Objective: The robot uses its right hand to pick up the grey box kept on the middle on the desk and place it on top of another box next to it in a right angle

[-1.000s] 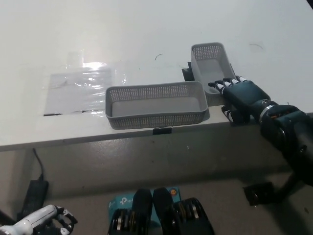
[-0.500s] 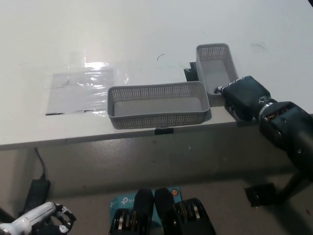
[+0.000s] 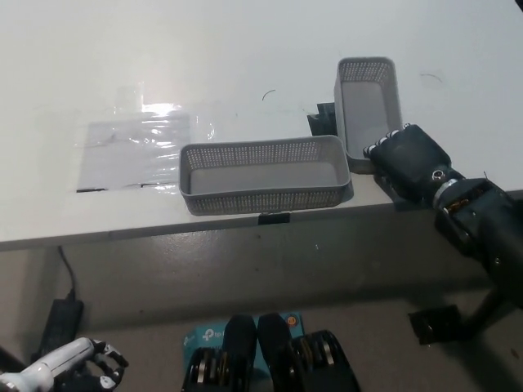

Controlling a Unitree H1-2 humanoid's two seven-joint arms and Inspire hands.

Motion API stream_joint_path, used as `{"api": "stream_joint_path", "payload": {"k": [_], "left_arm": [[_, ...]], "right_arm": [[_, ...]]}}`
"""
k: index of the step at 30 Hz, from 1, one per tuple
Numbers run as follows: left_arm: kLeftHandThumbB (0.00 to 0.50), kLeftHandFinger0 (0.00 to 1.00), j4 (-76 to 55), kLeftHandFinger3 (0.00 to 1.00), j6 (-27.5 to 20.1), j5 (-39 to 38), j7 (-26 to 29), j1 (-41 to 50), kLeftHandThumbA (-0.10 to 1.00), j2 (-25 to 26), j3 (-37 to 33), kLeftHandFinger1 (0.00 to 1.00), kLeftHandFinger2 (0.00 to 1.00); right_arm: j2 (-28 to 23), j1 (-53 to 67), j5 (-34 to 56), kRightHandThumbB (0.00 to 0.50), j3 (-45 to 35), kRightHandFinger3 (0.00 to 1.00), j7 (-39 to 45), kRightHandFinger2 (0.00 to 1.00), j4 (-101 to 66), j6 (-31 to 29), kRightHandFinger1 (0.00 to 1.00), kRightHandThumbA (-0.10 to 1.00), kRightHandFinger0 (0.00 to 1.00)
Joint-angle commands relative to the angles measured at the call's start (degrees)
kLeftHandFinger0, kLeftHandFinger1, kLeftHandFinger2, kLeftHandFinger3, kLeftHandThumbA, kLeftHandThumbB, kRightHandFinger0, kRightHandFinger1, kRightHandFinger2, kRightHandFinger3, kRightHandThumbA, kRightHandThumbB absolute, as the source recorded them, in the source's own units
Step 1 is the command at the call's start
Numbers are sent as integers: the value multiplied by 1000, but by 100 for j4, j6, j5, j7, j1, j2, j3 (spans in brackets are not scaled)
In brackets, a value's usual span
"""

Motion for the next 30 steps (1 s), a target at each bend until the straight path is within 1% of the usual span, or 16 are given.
{"api": "stream_joint_path", "payload": {"k": [1, 4, 5, 8, 9, 11, 12, 16, 22, 23, 25, 26, 27, 28, 29, 30], "left_arm": [[376, 458, -117, 656, 51, 37, -90, -15, 521, 197, 73, 413, 618], [381, 459, -83, 621, 49, -23, -71, 2, 525, 193, 72, 408, 599], [385, 454, -59, 600, 20, -33, -62, 6, 524, 185, 68, 397, 581], [390, 434, -83, 587, 47, -42, -66, 61, 521, 175, 84, 396, 584], [390, 427, -79, 620, 51, -38, -53, 99, 519, 153, 88, 402, 588], [394, 421, -68, 626, 12, -1, -5, 111, 527, 158, 54, 369, 552], [381, 424, -69, 612, -7, 34, 9, 141, 525, 165, 31, 367, 547], [379, 481, -101, 621, 51, 80, -13, 139, 521, 166, 32, 407, 585], [364, 456, -77, 618, -1, -21, 20, 223, 504, 151, 86, 400, 588], [364, 453, -101, 600, 38, -30, 11, 223, 499, 147, 95, 394, 583], [369, 482, -142, 619, 50, -27, -2, 243, 508, 162, 103, 420, 599], [377, 465, -121, 622, 50, -25, 1, 258, 519, 167, 107, 393, 578], [374, 477, -97, 622, 51, -4, 2, 250, 522, 163, 97, 400, 581], [374, 490, -101, 622, 51, 0, 5, 252, 521, 163, 98, 404, 583], [375, 494, -91, 609, 16, 9, 35, 272, 522, 168, 95, 407, 579], [364, 488, -80, 603, 7, 7, 26, 268, 517, 172, 91, 405, 579]], "right_arm": [[104, -53, 294, 251, -283, 431, -1161, 549, 103, -808, 203, -100, 0], [179, -6, 412, 262, -430, 446, -1259, 521, 107, -939, 171, -100, 0], [199, 21, 459, 233, -481, 435, -1088, 511, 19, -875, 179, -100, 0], [326, 120, 735, 245, -724, 249, -1052, 378, -7, -1000, 69, -100, 0], [367, 183, 779, 239, -792, 213, -1065, 356, -23, -1016, 45, -100, 0], [418, 251, 792, 250, -885, 205, -1050, 357, -52, -995, 47, -100, 0], [466, 301, 804, 249, -925, 185, -1156, 333, -8, -1026, 30, -100, 0], [537, 369, 955, 252, -1114, 74, -1155, 231, -63, -1008, 0, -100, 0], [523, 299, 1089, 208, -1370, 41, -1141, 215, -89, -982, 0, -100, 0], [497, 278, 1101, 225, -1419, 42, -1202, 235, -92, -1014, 0, -100, 0], [450, 237, 1087, 236, -1490, 32, -1249, 206, -153, -1029, 0, -100, 0], [442, 204, 1072, 234, -1505, 44, -1236, 203, -150, -1017, 0, -100, 0], [400, 170, 1060, 161, -1539, 32, -1211, 188, -184, -986, 0, -100, 0], [365, 151, 1049, 219, -1553, 45, -1167, 234, -236, -963, 20, -100, 0], [322, 88, 988, 241, -1555, 29, -1171, 225, -265, -938, 2, -100, 0], [286, 56, 1022, 239, -1585, 9, -1148, 224, -294, -968, 0, -100, 0]]}}
